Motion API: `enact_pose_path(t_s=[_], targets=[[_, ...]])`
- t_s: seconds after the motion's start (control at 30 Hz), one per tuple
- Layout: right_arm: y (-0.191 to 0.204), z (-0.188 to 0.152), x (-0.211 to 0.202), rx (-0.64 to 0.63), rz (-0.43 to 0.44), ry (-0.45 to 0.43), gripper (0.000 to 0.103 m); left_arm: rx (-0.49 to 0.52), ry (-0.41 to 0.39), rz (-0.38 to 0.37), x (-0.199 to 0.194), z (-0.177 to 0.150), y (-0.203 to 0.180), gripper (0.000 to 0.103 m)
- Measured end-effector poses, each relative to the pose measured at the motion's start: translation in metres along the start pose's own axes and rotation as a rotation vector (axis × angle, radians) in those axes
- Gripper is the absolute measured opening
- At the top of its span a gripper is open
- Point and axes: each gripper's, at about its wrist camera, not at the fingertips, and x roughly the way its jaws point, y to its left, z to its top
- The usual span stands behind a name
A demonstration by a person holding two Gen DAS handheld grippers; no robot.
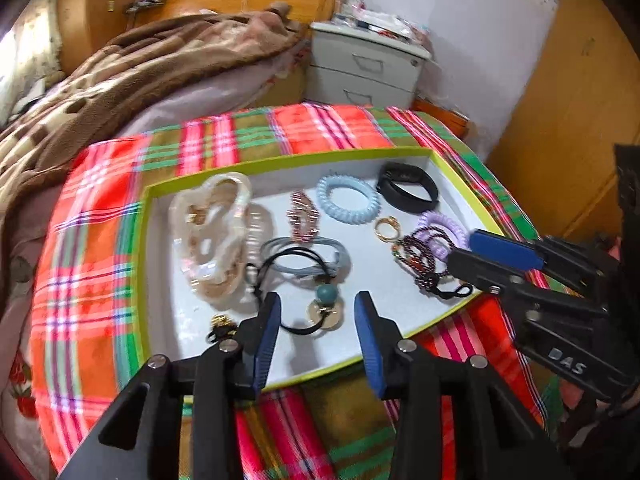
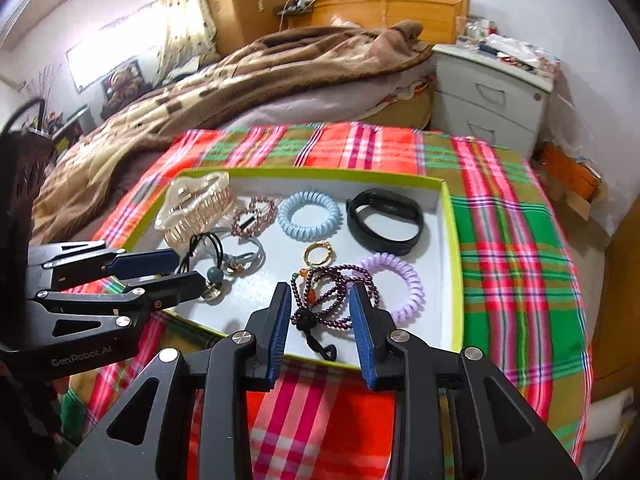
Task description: Organize jewelry
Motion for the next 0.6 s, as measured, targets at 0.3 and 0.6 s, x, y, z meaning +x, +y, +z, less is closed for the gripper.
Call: enact_pose_path(t_s=[0.3,0.6], targets=[[0.018,-0.023,-0.034,0.032,-0.075,-0.123,0.047,-0.045,-0.100,0.104,-0.030,-0.025,-0.006,0.043],[0.027,-0.042,-0.051,0.070,-0.128,-0.189,0.047,-0.050,-0.166,0.204,-0.048,-0.048,-0.015,0.043]])
